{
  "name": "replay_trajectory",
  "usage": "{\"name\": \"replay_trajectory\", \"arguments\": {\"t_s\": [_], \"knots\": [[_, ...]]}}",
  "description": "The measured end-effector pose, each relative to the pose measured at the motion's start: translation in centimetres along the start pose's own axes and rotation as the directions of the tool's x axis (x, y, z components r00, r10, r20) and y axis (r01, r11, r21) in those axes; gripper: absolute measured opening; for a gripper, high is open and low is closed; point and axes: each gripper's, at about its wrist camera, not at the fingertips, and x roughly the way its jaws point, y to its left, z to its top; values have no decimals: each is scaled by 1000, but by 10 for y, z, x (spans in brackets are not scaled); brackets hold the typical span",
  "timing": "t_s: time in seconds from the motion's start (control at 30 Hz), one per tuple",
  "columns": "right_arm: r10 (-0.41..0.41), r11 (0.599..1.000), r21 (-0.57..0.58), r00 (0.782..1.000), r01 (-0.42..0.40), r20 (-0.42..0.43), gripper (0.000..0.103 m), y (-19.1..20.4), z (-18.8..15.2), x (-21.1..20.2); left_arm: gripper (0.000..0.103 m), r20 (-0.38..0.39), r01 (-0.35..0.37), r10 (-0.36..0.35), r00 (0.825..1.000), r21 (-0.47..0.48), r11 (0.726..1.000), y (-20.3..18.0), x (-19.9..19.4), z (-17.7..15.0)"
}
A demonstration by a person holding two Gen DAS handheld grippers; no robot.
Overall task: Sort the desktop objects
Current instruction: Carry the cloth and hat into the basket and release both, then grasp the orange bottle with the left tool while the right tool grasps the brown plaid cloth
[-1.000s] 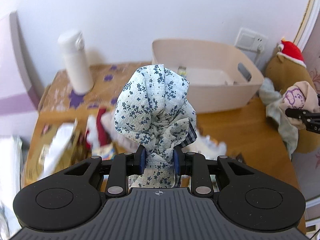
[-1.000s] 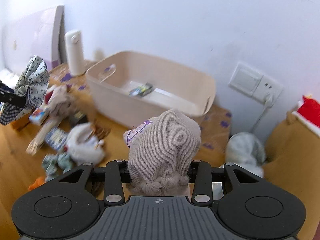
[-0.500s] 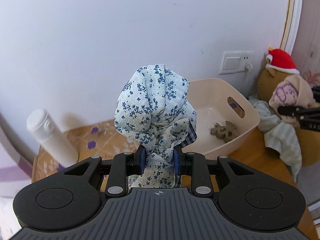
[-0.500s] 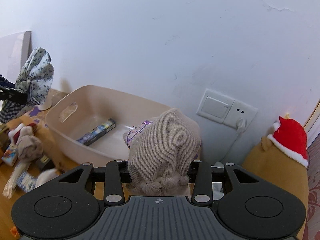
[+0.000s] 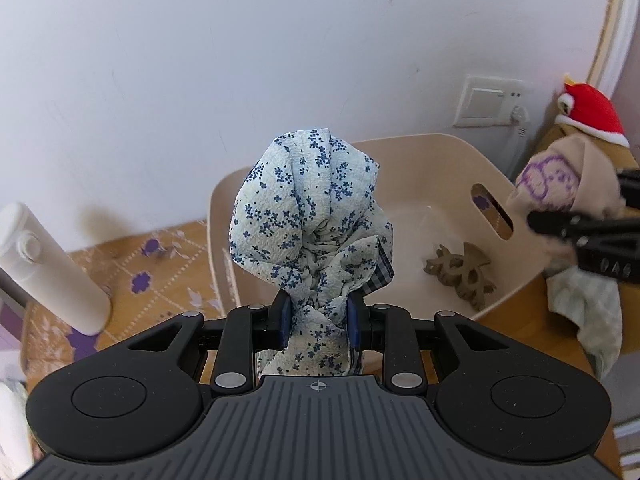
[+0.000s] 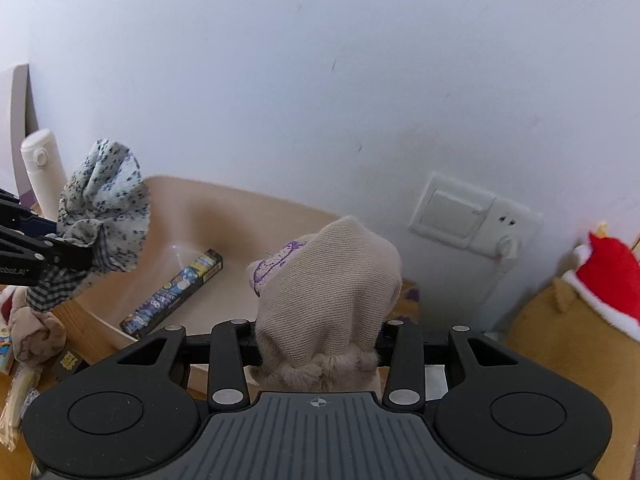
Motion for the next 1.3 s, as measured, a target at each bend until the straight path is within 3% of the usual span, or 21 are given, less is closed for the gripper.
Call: {"name": "replay_trajectory", "arguments": {"t_s": [0.27,0.33,0.37,0.4,0.43,0.5,0.6,0.67,0.77,1.03,1.3], "knots": [[0,1000,-3,997,0,-81,39,15,2,45,29,-36,10,-11,999,-31,999,1,27,3],[9,1000,-9,995,-10,-100,40,19,3,53,35,-40,44,-44,998,0,999,-1,31,3],[15,1000,-9,994,-16,-109,42,20,3,56,44,-40,42,-43,998,-7,999,-1,33,3],[21,1000,-14,993,-23,-114,45,22,4,59,52,-36,57,-56,998,14,998,-2,33,2],[20,1000,-19,993,-23,-119,55,23,3,61,56,-33,66,-66,997,22,998,-2,33,2],[31,999,-21,992,-34,-125,61,26,2,64,69,-18,66,-65,998,27,997,-2,32,2],[40,999,-24,992,-43,-118,74,29,1,61,77,7,33,-33,999,45,998,-4,29,2],[36,999,-33,995,-39,-89,90,31,0,54,81,29,6,-8,1000,57,998,-4,25,2],[35,997,-67,998,-38,-46,103,35,0,43,82,30,13,-16,999,82,997,-1,20,0],[66,995,-73,997,-63,37,103,38,-1,10,82,56,37,-45,997,150,988,16,-10,-10],[121,988,-104,992,-116,43,103,55,-21,-26,82,86,17,-31,996,160,987,47,-48,-41]]}}
